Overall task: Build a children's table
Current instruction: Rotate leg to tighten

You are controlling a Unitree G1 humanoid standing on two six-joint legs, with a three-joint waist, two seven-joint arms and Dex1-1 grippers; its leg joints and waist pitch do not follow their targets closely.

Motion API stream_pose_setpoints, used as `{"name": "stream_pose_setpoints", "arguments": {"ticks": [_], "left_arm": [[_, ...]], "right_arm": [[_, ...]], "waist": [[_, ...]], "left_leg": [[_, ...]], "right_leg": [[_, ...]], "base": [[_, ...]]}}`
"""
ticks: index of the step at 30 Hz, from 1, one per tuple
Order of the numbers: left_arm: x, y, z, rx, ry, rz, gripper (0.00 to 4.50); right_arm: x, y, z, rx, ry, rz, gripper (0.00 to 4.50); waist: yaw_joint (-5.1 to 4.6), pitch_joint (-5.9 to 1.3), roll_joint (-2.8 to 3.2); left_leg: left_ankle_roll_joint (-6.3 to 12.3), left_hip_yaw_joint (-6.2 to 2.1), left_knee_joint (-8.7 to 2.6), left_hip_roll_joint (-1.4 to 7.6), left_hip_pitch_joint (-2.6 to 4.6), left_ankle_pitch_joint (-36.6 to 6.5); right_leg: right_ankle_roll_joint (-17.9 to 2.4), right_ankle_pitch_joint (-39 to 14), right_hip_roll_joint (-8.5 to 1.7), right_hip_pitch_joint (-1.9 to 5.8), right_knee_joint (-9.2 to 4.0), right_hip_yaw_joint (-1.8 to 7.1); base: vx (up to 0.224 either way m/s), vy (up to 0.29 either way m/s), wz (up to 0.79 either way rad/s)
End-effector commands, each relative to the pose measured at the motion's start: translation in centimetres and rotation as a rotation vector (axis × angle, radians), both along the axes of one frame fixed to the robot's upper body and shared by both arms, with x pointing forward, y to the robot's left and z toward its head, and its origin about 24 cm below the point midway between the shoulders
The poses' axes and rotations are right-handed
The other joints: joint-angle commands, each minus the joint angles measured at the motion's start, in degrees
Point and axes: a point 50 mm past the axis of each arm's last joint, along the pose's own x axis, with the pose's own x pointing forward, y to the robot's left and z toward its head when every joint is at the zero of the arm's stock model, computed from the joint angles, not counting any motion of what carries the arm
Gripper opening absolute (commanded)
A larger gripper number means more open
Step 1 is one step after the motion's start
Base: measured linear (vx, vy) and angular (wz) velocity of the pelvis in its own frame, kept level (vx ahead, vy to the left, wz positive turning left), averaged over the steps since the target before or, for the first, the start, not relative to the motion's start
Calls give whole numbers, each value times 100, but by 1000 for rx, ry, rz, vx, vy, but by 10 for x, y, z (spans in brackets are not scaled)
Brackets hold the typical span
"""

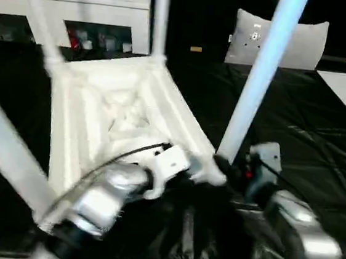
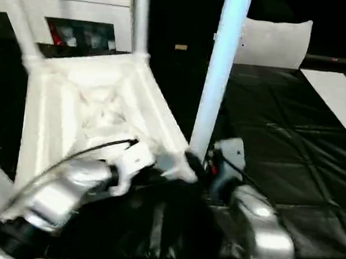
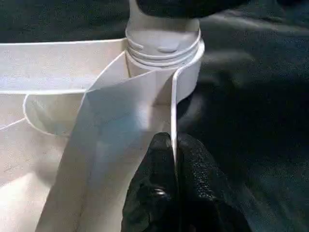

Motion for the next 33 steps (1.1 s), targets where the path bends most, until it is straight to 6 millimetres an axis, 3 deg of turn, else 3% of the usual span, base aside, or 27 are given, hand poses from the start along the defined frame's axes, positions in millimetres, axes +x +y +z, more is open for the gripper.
{"name": "stream_pose_setpoints", "arguments": {"ticks": [1, 4, 7, 15, 19, 21, 26, 29, 33], "left_arm": [[-8, -37, 15, -121, -33, -75, 0], [-8, -41, 18, -109, -57, -91, 0], [-8, -35, 16, -77, -69, -114, 0], [-10, -13, 12, -43, -61, -181, 0], [-14, 1, 9, -12, -43, -269, 0], [-15, 6, 9, -4, -40, -314, 0], [-25, 22, 7, 45, -9, -504, 0], [-27, 33, 7, 82, 2, -586, 0], [-27, 41, 8, 114, 17, -657, 0]], "right_arm": [[0, 26, -3, 58, 20, 55, 253], [0, 31, 2, 80, -8, 42, 287], [-1, 22, 4, 53, -40, 56, 311], [-8, -14, 13, -18, -96, 222, 390], [-16, -31, 20, -62, -99, 375, 411], [-17, -38, 23, -68, -91, 429, 443], [-23, -58, 31, -121, -30, 630, 449], [-27, -62, 33, -186, -9, 752, 449], [-32, -60, 36, -176, 13, 894, 431]], "waist": [[50, -267, -103], [87, -303, -77], [112, -305, -63], [159, -280, -85], [210, -287, -87], [231, -292, -92], [322, -294, -100], [390, -298, -92], [389, -298, -107]], "left_leg": [[187, -51, -445, 209, -80, -863], [316, -33, -414, 205, -113, -444], [406, -21, -405, 204, -115, -315], [450, -22, -419, 227, -107, -677], [536, -27, -407, 235, -105, -628], [567, -20, -403, 238, -107, -523], [644, -11, -392, 263, -70, -558], [626, -12, -392, 270, -58, -570], [612, -10, -396, 277, -65, -568]], "right_leg": [[-501, -2336, -394, 242, -573, 252], [-793, -1211, -379, 281, -466, 268], [-956, -821, -388, 312, -436, 262], [-811, -1517, -411, 315, -504, 259], [-821, -1480, -415, 313, -487, 256], [-881, -1335, -414, 313, -468, 259], [-1031, -1222, -431, 304, -447, 257], [-1026, -1306, -435, 288, -444, 249], [-1075, -1286, -440, 305, -428, 255]], "base": [[0, 0, 0], [0, 0, 0], [0, 0, 0], [0, 0, 0], [0, 0, 0], [0, 0, 0], [0, 0, 0], [0, 0, 0], [0, 0, 0]]}}
